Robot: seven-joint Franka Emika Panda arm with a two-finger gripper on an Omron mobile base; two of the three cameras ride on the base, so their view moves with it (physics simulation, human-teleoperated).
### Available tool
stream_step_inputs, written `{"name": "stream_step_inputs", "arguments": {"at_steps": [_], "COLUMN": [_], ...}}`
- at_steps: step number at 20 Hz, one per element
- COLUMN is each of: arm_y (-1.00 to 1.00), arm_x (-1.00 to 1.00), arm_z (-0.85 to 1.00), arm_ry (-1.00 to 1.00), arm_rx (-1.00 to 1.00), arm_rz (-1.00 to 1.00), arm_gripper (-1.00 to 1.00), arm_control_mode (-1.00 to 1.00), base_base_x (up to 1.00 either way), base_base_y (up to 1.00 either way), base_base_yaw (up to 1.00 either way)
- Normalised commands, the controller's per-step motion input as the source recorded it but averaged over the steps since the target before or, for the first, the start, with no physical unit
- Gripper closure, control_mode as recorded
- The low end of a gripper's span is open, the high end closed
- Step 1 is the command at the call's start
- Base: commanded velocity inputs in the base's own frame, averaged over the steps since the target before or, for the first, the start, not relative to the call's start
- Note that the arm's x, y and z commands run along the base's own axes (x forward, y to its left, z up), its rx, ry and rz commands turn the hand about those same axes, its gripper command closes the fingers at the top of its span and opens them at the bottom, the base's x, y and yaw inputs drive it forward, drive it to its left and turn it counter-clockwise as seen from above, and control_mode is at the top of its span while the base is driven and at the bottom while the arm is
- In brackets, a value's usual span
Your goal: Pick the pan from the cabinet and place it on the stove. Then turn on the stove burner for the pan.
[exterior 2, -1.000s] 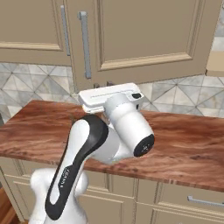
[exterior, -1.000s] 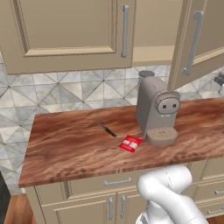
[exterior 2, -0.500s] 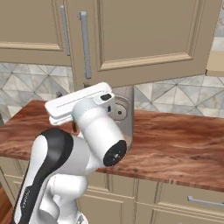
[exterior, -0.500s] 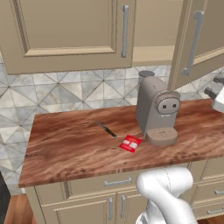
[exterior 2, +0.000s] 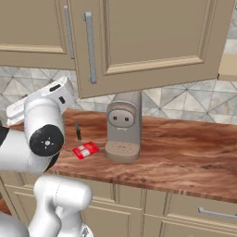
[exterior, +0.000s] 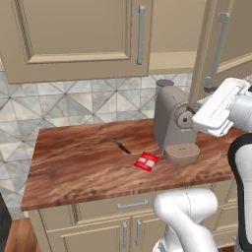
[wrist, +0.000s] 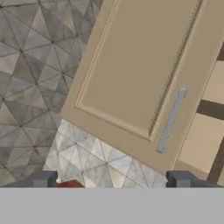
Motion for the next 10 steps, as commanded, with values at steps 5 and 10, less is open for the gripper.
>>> {"name": "stream_step_inputs", "arguments": {"at_steps": [5, 10], "arm_y": [0.86, 0.51], "arm_x": [0.08, 0.39], "arm_z": [-0.04, -0.01], "arm_ry": [0.12, 0.24], "arm_rx": [-0.29, -0.19], "arm_rz": [-0.27, -0.27], "arm_gripper": [-1.0, -1.0], "arm_control_mode": [-1.0, -1.0], "base_base_x": [0.0, 0.0], "base_base_y": [0.0, 0.0], "base_base_yaw": [0.0, 0.0]}}
